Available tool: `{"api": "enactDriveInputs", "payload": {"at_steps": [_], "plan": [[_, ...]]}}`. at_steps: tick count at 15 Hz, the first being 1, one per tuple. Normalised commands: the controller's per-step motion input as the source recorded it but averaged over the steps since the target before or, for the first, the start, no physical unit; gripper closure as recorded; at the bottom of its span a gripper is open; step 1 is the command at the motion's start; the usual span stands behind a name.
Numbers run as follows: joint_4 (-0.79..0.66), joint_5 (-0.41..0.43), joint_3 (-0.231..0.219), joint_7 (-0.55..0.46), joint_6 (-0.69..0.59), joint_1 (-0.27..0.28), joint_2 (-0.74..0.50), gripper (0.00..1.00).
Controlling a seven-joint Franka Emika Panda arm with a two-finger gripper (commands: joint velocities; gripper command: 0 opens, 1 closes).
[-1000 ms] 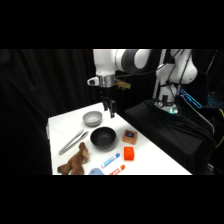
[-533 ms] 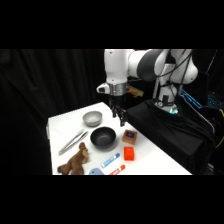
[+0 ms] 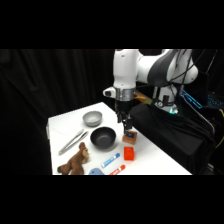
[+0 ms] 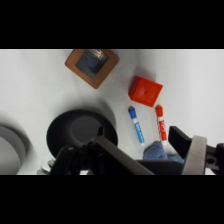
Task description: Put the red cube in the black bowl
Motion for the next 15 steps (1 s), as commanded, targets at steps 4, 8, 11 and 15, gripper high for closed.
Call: {"api": "enactDriveInputs", "payload": {"at_steps": [4, 8, 11, 15], "plan": [[-0.03, -0.129, 0.053, 0.39, 0.28, 0.093, 0.13, 0.0], [0.03, -0.176, -0.014, 0.34, 0.29, 0.108, 0.22, 0.0], [0.06, -0.139, -0.078, 0.25, 0.24, 0.133, 0.23, 0.0], [0.08, -0.114, -0.116, 0.21, 0.22, 0.173, 0.2, 0.0]]}}
